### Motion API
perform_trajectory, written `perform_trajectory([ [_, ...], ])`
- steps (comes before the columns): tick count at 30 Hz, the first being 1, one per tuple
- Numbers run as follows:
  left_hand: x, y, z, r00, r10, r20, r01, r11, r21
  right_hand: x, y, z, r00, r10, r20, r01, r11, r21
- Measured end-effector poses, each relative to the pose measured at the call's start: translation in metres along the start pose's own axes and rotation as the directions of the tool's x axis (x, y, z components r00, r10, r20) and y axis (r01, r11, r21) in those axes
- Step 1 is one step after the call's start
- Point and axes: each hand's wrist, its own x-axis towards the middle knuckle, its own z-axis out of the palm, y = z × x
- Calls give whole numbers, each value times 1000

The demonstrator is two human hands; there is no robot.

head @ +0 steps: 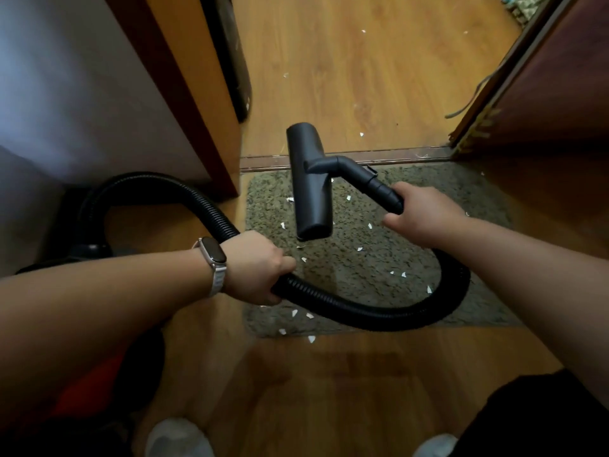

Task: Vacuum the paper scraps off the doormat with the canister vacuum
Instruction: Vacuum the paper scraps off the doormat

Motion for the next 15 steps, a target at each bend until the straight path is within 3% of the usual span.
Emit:
perform_trajectory([
  [3, -10, 5, -13, 990, 63, -129, -73, 994, -79, 3, 10, 1, 999, 46, -23, -47, 998, -53],
  [10, -4, -1, 50, 976, 153, 152, -106, 955, -277, 21, 37, 8, 966, 257, -10, -256, 965, 63],
  [15, 13, -41, 95, 978, 163, 129, -140, 975, -171, 11, 66, 31, 905, 418, 79, -425, 896, 130],
])
